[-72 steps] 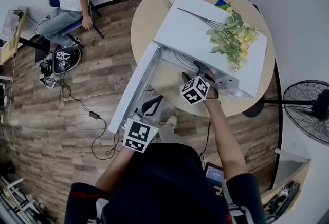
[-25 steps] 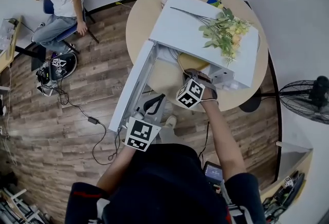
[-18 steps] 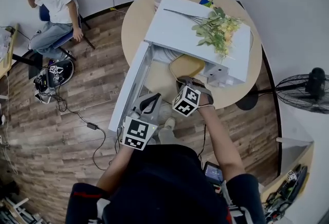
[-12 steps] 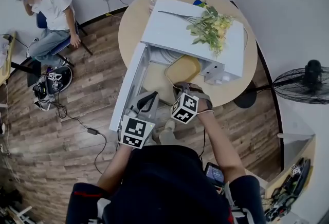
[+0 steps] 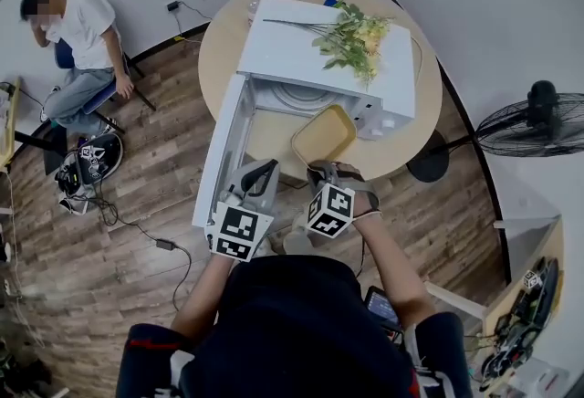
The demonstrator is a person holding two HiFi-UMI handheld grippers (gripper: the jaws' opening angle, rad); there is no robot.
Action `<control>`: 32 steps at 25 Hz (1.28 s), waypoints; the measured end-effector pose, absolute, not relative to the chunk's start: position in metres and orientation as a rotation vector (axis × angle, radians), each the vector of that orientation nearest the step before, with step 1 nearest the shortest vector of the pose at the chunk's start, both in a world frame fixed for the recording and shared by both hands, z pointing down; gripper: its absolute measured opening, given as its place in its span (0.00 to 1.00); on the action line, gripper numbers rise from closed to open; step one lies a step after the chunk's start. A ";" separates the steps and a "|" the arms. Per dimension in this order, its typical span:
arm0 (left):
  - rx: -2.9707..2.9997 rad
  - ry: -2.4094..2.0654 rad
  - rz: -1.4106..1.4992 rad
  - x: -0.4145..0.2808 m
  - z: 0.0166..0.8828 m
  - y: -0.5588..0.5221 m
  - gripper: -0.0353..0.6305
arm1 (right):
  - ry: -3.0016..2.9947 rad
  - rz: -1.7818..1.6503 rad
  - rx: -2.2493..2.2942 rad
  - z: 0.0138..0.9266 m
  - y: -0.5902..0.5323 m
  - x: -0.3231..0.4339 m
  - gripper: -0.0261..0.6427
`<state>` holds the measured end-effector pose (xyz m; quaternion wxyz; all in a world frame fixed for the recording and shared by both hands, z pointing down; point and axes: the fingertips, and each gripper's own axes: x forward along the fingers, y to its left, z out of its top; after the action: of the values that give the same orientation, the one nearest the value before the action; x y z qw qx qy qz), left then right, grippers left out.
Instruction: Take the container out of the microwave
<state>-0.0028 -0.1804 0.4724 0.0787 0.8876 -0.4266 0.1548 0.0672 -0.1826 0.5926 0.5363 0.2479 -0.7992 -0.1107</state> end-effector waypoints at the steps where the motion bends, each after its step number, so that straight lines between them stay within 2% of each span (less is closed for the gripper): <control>1: 2.667 -1.270 0.466 -0.001 0.472 -0.179 0.08 | -1.907 -0.253 0.603 0.592 -0.179 0.069 0.07; 16: 2.757 -1.156 0.487 0.026 0.472 -0.164 0.07 | -1.883 -0.172 0.695 0.589 -0.148 0.095 0.07; 32: 2.766 -1.099 0.504 0.024 0.480 -0.164 0.07 | -1.877 -0.138 0.719 0.590 -0.148 0.087 0.07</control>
<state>0.0243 -0.1641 0.4805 0.0616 0.9146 -0.3633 0.1666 0.0869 -0.1482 0.5897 0.5342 0.3016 -0.7876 -0.0578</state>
